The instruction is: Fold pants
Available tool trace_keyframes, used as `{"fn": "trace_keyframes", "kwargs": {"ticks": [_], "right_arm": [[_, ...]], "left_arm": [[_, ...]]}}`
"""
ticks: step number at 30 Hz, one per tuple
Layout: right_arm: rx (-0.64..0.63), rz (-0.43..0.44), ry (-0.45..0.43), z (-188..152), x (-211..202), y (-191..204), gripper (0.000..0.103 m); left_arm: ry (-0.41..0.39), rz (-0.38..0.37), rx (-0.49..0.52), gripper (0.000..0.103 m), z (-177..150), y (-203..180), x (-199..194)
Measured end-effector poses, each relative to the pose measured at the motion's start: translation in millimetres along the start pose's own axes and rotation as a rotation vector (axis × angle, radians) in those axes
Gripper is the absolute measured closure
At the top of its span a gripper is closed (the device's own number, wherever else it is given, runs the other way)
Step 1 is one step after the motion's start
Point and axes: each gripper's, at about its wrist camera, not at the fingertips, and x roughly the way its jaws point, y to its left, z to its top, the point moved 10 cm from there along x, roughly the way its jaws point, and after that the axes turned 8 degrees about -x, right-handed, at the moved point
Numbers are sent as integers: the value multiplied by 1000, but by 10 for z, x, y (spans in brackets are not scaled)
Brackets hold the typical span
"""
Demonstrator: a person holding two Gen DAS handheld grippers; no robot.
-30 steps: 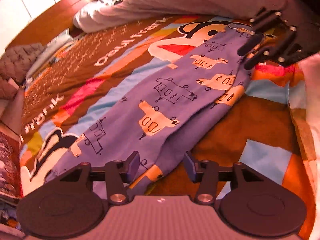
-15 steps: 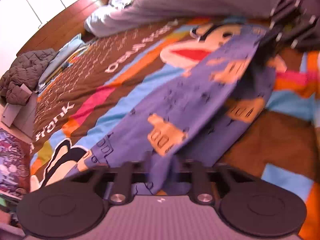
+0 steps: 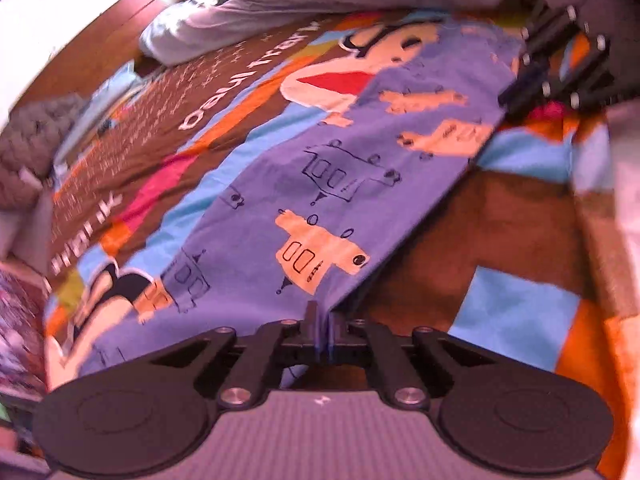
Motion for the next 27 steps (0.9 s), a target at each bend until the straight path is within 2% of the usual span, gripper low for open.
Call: {"fn": "trace_keyframes", "kwargs": {"ticks": [1, 2, 3, 4, 6, 9, 11, 13, 16, 17, 18, 19, 20, 21, 22, 23, 24, 26, 27], "right_arm": [[19, 10, 0, -8, -8, -17, 89], [48, 22, -6, 12, -35, -56, 84], [77, 34, -17, 47, -68, -103, 75], [104, 48, -33, 100, -102, -160, 70], [146, 69, -65, 250, -119, -288, 53], [209, 99, -101, 557, 32, -497, 48], [242, 140, -123, 821, 246, -574, 45], [256, 186, -134, 1107, 521, -609, 43], [271, 274, -130, 1516, 965, -611, 42], [282, 312, -124, 1646, 1120, -603, 38], [289, 357, -109, 1742, 1252, -580, 29], [290, 414, -82, 1807, 1371, -532, 26], [292, 474, -54, 1852, 1474, -472, 30], [292, 525, -28, 1878, 1569, -410, 45], [279, 522, -11, 1883, 1629, -379, 57], [242, 482, -3, 1882, 1656, -361, 81], [197, 428, -10, 1876, 1634, -344, 90], [154, 386, -53, 1855, 1475, -276, 97], [125, 357, -75, 1844, 1365, -225, 97]], "left_arm": [[-9, -36, -44, 82, -6, 56, -64], [-21, -54, -84, 66, -3, 143, -130], [-38, -54, -118, 56, 3, 256, -199], [-54, -39, -138, 54, 8, 367, -260], [-84, 43, -153, 50, 32, 672, -326], [-96, 180, -145, 44, 90, 1150, -257], [-58, 227, -180, 43, 110, 1517, -81], [-1, 197, -234, 43, 113, 1795, 145], [55, 98, -272, 40, 137, 2005, 435], [72, 60, -281, 37, 150, 2035, 516], [84, 28, -288, 37, 158, 2042, 576], [94, 6, -291, 39, 153, 2018, 628], [105, -8, -286, 57, 110, 1980, 651], [118, -17, -272, 92, 90, 1942, 668], [122, -4, -253, 99, 61, 1895, 666], [99, 24, -231, 99, 47, 1851, 628], [67, 46, -213, 100, 41, 1815, 565], [6, 83, -192, 100, 12, 1710, 388], [-16, 91, -197, 100, -23, 1652, 293]]}}
